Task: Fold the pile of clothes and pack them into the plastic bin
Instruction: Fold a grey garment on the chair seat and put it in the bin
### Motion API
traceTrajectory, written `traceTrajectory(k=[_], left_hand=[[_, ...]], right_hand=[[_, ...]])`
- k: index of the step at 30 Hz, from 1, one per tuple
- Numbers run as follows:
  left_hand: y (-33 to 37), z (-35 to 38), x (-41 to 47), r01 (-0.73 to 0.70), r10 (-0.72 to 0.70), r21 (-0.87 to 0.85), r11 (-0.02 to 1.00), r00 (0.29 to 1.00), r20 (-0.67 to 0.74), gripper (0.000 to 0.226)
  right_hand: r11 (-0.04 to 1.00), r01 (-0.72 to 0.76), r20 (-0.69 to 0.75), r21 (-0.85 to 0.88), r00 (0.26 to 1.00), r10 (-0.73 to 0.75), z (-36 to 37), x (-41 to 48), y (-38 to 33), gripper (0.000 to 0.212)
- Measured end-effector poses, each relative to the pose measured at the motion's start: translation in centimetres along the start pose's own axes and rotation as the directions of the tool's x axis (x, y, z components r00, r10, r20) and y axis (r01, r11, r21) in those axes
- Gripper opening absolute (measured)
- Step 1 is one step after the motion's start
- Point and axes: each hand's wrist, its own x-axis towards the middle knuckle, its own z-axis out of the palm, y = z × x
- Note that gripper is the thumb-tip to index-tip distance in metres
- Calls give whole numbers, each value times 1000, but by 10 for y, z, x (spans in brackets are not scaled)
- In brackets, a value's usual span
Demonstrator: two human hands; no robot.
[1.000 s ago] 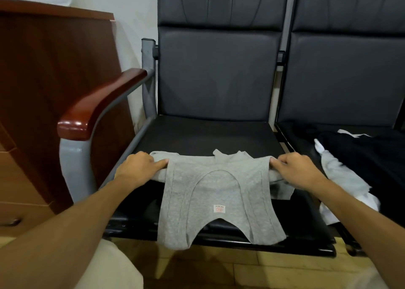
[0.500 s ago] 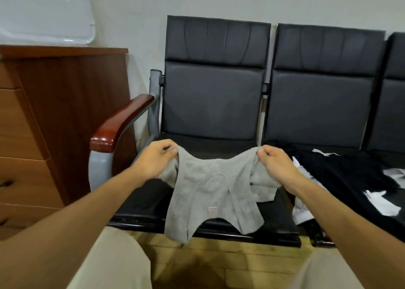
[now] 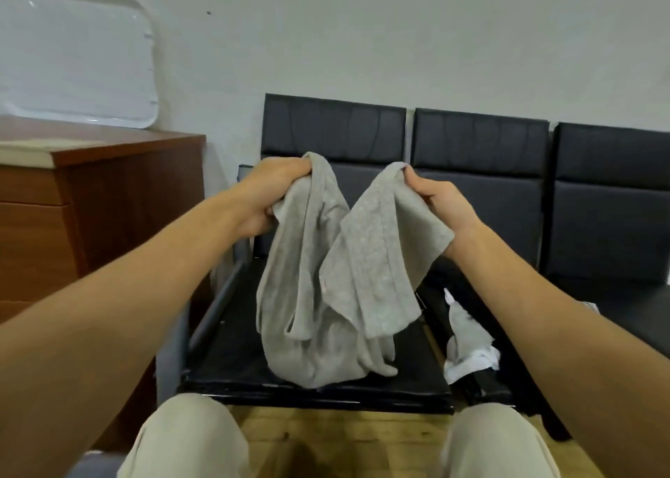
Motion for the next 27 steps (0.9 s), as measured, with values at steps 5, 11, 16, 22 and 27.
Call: traceTrajectory(k=[5,11,16,22,27], left_hand=[[-4,-25,12,98,-118,-325,941,992,-42,45],[-57,-25,12,-16,63,573,819,996,-62,27],[-95,-49,24,26,88,784,620,991,-101,23],[-133,-62,32,111,118,838,534,972,-204,29],[-166,-67,39,97,47,944,314,992,-118,15]], right_hand=[[949,121,-90,291,991,-99,-9,9,3,33],[967,9,-350,-254,931,-100,-36,21,49,23],[459,157,-119,-874,848,-517,-70,26,69,20],[-133,-54,-11,-990,951,-311,-99,30,84,15],[300,-41,-84,-953,988,-132,-110,44,91,14]])
